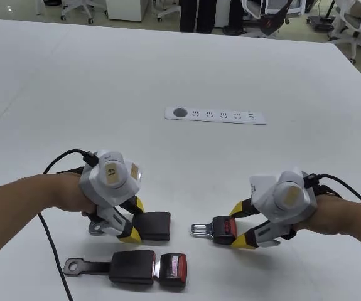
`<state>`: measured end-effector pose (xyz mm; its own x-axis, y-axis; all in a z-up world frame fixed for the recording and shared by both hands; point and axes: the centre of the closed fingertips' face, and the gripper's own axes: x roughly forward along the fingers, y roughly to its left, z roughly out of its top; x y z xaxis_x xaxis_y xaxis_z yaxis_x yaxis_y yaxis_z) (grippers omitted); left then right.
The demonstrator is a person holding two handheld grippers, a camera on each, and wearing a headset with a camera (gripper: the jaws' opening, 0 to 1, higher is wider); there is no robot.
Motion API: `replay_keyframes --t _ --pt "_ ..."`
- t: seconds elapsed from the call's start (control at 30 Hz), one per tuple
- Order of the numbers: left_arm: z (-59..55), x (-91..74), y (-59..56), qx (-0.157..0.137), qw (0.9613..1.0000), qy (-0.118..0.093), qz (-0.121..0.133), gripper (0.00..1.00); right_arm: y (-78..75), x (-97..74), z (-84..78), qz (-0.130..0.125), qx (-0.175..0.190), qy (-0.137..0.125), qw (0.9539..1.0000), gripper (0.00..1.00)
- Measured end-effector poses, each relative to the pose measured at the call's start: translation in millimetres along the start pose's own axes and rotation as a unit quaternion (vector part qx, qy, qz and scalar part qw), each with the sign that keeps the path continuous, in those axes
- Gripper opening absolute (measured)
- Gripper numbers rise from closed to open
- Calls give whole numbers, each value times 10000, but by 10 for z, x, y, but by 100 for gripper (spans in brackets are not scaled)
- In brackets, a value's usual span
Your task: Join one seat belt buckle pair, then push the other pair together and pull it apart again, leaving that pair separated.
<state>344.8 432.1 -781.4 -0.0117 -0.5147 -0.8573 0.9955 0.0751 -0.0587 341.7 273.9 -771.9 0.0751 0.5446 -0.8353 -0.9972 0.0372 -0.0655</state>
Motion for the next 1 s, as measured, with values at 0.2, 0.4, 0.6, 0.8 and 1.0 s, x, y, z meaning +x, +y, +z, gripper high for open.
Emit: replay_keyframes --t 0.2,0.4,0.6,0.8,1.0 --pt "5 1 -5 -10 10000 -10 4 32 -18 49 93 0 -19 -58 10000 29" --pt "8 5 -17 -20 10000 -3 5 32 -5 96 168 27 -52 -104 9999 29" --pt "18 8 -26 -42 10000 -7 -1 32 -26 126 205 35 -82 -131 9999 29" --pt "15 3 -16 -58 10000 -22 0 32 -15 166 250 46 -99 -170 9998 29" --pt "8 9 -16 -53 10000 -11 -10 32 -26 214 293 68 -135 -207 9997 29"
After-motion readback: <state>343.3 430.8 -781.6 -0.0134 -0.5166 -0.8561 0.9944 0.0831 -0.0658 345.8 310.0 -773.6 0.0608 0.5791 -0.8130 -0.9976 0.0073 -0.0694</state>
